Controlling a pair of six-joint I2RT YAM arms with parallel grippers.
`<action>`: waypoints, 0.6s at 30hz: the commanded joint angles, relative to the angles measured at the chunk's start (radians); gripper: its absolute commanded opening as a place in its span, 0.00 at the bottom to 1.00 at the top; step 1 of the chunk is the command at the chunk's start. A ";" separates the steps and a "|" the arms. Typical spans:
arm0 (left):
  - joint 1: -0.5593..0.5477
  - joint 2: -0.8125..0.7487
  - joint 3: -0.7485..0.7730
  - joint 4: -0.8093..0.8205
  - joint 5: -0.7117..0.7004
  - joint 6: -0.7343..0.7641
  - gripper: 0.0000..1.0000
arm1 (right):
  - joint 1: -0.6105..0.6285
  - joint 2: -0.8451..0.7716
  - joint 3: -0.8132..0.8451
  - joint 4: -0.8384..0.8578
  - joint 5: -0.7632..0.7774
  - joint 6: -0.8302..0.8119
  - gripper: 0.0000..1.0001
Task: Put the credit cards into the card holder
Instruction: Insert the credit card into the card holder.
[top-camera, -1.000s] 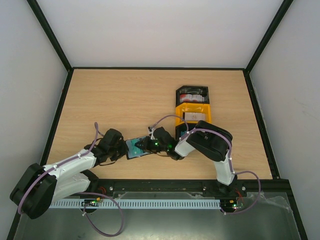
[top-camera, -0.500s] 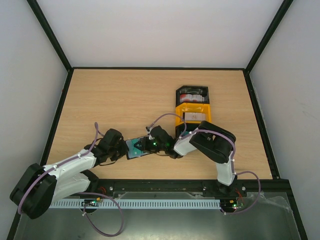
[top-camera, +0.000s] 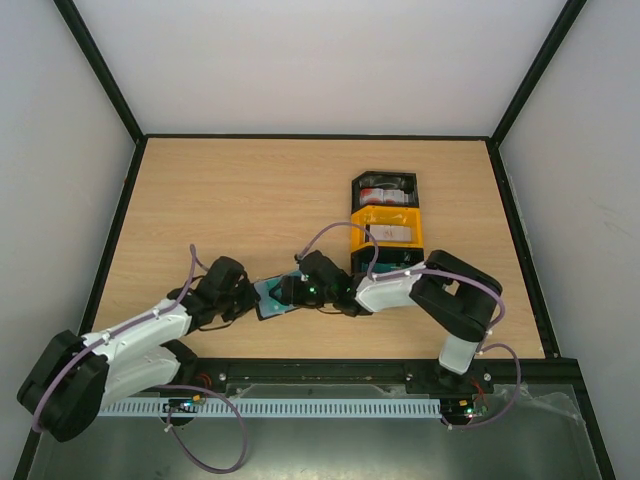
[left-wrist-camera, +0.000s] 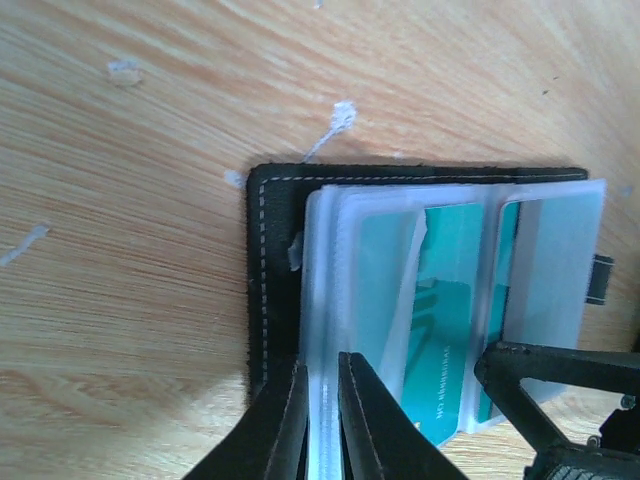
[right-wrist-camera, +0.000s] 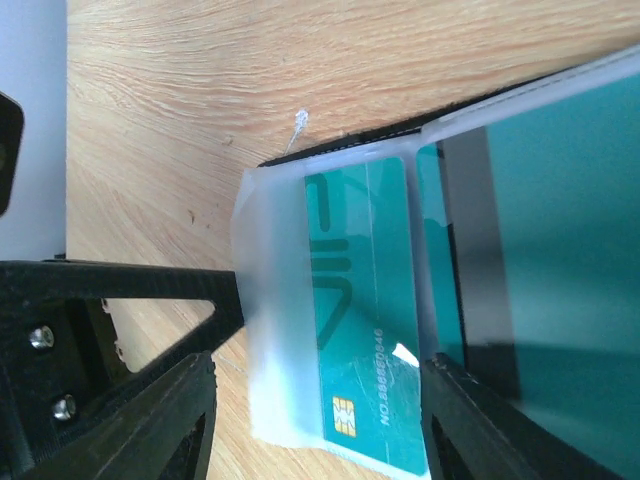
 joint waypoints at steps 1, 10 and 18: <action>-0.002 -0.035 0.043 -0.056 -0.001 0.017 0.13 | 0.007 -0.080 -0.003 -0.140 0.074 -0.052 0.56; 0.007 -0.118 0.060 -0.162 -0.059 -0.017 0.52 | -0.013 -0.133 0.091 -0.453 0.349 -0.192 0.58; 0.016 -0.099 0.015 -0.064 0.009 -0.034 0.56 | -0.055 -0.099 0.100 -0.529 0.413 -0.232 0.59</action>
